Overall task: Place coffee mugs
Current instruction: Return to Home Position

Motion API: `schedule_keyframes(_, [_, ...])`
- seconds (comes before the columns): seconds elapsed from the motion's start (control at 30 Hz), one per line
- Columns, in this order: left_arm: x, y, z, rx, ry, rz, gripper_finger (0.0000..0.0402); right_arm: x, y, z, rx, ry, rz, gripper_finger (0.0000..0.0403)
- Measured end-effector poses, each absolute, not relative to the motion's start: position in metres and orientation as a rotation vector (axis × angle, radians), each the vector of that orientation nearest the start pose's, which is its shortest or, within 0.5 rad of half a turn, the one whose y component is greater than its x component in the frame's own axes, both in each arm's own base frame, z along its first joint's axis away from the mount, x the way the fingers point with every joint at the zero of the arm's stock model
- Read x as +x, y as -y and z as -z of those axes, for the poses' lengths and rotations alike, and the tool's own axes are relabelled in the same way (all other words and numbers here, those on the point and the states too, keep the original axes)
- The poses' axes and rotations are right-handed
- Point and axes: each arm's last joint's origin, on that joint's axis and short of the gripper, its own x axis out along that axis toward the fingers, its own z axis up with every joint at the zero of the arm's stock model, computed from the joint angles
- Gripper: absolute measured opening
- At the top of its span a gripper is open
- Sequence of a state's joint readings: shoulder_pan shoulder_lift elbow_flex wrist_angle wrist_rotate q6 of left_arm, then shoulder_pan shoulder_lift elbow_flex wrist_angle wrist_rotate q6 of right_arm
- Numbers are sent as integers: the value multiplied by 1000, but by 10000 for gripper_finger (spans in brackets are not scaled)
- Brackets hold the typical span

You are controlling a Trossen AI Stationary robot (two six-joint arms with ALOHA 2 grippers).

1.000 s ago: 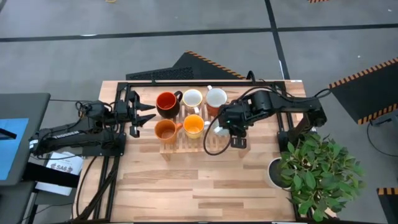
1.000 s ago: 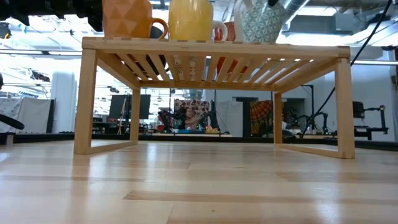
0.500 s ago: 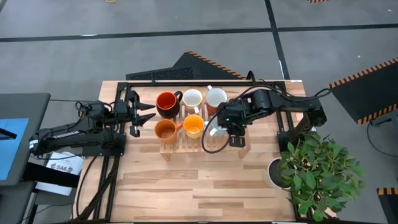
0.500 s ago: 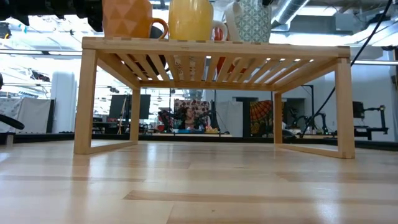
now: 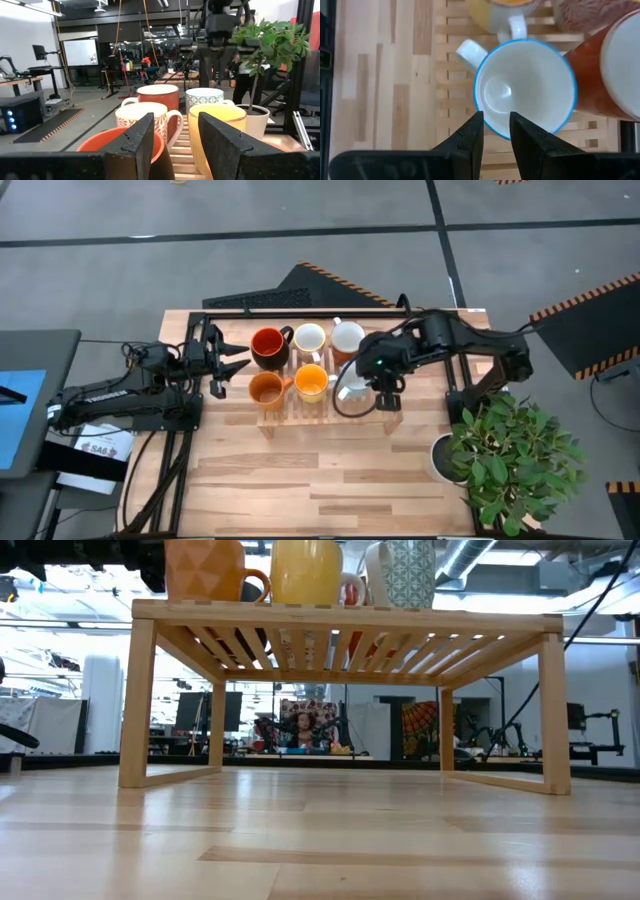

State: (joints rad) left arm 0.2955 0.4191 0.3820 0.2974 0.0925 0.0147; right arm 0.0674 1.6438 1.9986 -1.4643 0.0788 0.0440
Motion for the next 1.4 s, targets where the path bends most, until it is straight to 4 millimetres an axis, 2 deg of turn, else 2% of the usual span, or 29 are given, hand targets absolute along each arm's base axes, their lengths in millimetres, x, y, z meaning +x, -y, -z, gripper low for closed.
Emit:
schedule_keyframes(0.2, [115, -32, -286, 63, 248, -204, 141, 282, -15, -436, -36, -1028, 37, 120])
schedule_keyframes(0.4, [115, -32, -285, 61, 237, -203, 141, 258, -14, -451, -80, -985, 81, 120])
schedule_keyframes(0.53, [114, -32, -289, 90, 231, -208, 141, 234, -11, -458, -113, -930, 140, 114])
schedule_keyframes(0.7, [113, -32, -295, 106, 235, -209, 141, 212, -7, -456, -93, -798, 164, 88])
schedule_keyframes(0.83, [118, -29, -285, 77, 132, -158, 130, 201, -2, -451, -61, -681, 231, 46])
schedule_keyframes(0.9, [123, -25, -279, 65, 84, -107, 105, 199, 0, -448, -50, -648, 258, 20])
schedule_keyframes(1.07, [136, -11, -260, 103, 141, 10, 15, 203, 2, -440, -38, -644, 295, 21])
schedule_keyframes(1.17, [135, -5, -252, 129, 162, 43, 4, 210, 1, -436, -37, -658, 295, 20])
schedule_keyframes(1.4, [111, -7, -261, 189, 160, -15, 0, 217, 1, -434, -26, -657, 298, 20])
